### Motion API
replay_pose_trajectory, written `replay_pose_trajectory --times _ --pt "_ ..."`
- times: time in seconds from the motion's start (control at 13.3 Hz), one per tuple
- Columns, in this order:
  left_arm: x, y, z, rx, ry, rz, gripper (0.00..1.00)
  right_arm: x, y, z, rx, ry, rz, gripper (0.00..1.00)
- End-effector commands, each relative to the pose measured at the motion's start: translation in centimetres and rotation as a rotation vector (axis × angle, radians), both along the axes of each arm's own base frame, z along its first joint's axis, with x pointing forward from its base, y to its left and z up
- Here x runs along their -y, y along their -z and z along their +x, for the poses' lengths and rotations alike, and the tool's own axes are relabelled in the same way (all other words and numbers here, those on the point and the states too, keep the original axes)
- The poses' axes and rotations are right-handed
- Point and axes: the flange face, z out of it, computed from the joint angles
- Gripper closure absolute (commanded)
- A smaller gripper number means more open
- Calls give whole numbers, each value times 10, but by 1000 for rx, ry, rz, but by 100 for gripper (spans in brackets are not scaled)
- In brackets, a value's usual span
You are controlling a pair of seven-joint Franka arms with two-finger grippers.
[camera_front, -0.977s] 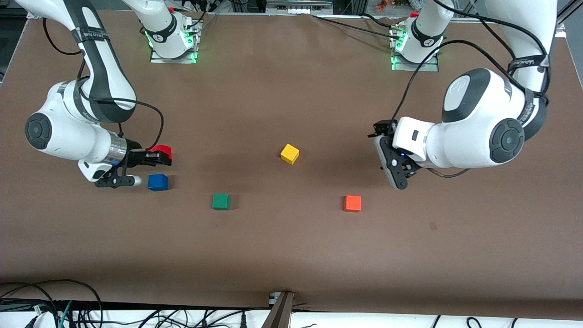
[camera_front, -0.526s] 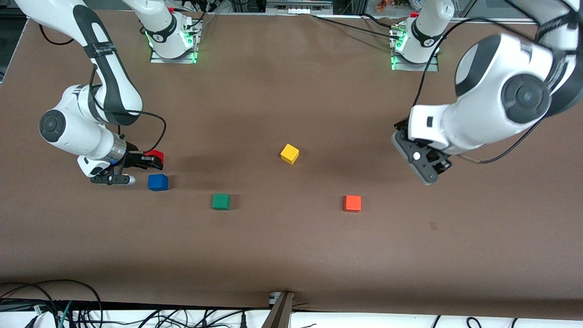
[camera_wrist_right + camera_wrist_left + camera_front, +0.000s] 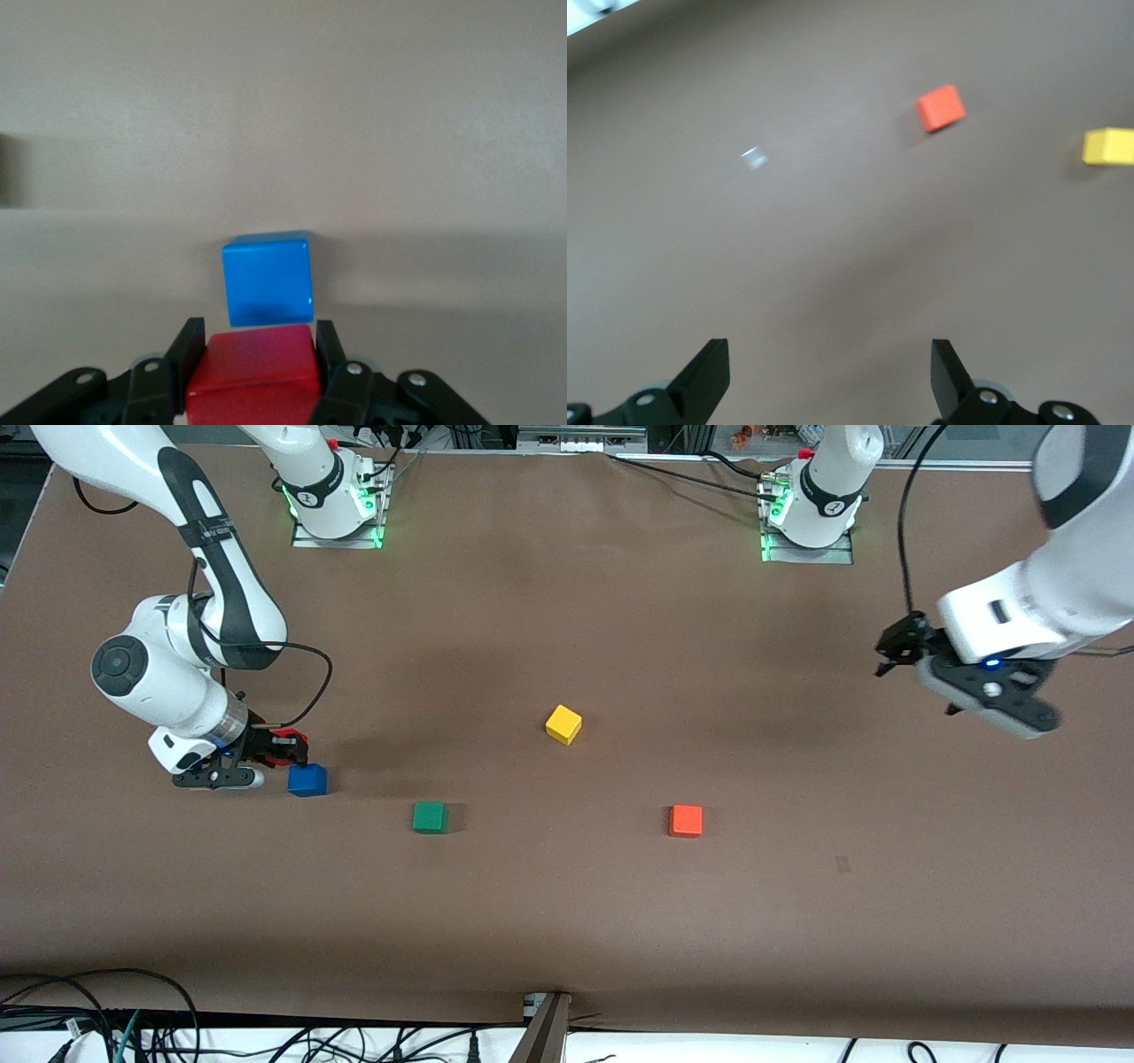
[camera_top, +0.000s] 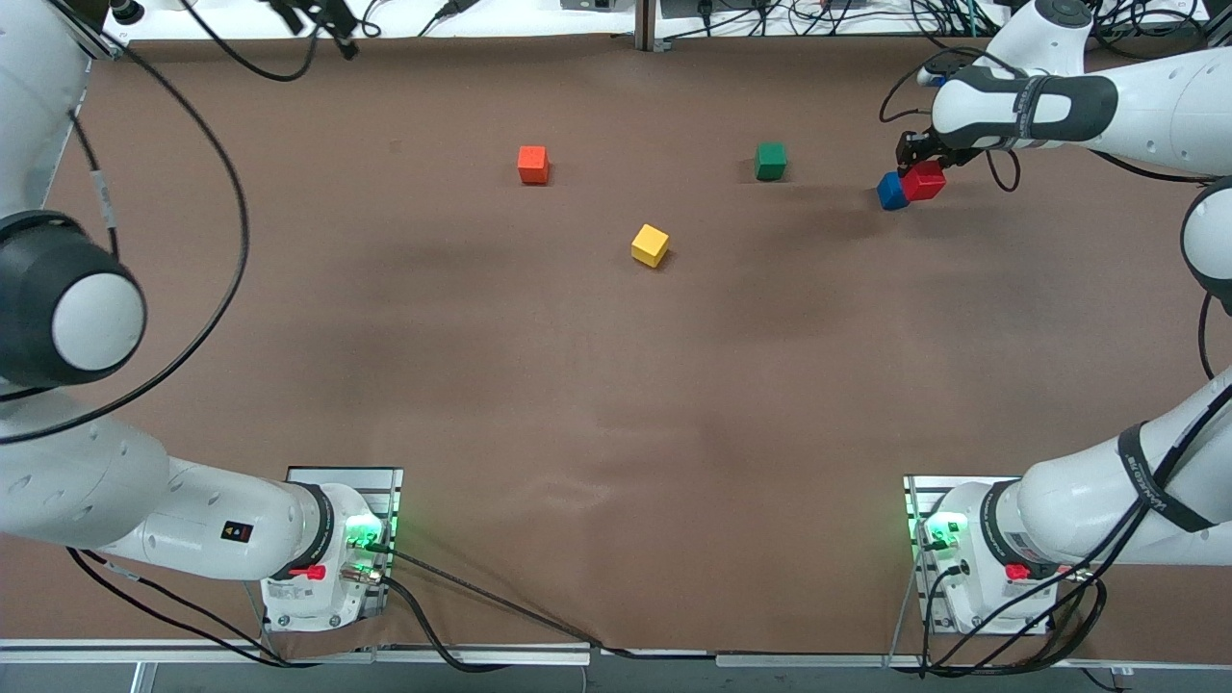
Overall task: Pass red block to right arm, stack on blue
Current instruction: 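Lower the red cube onto the blue cube while the left gripper retracts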
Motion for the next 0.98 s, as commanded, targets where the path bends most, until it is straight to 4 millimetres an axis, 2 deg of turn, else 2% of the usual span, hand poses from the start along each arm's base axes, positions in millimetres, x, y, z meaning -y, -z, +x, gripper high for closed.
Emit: replay_pose_trajectory --times 0.0,0.15,0.23,0.38,0.53,0.68,0.9 --pt "-29 -5 -19 42 -146 48 0 0 13 6 39 -14 -20 100" --pt "-50 -7 -25 42 -221 65 0 -1 16 17 52 -11 -16 100" --pt "-49 -10 -29 39 -218 68 0 -1 15 21 58 0 -14 100" --pt "-62 -11 -35 5 -244 74 0 -3 16 21 56 5 -14 100" --pt "-55 -14 -37 -14 -233 77 0 -3 16 24 59 5 -13 100" --pt "-64 -15 -28 -10 -252 65 0 -4 18 28 61 5 -14 100" --pt "-70 -15 -27 -10 -269 61 0 -9 19 31 63 -9 -17 100"
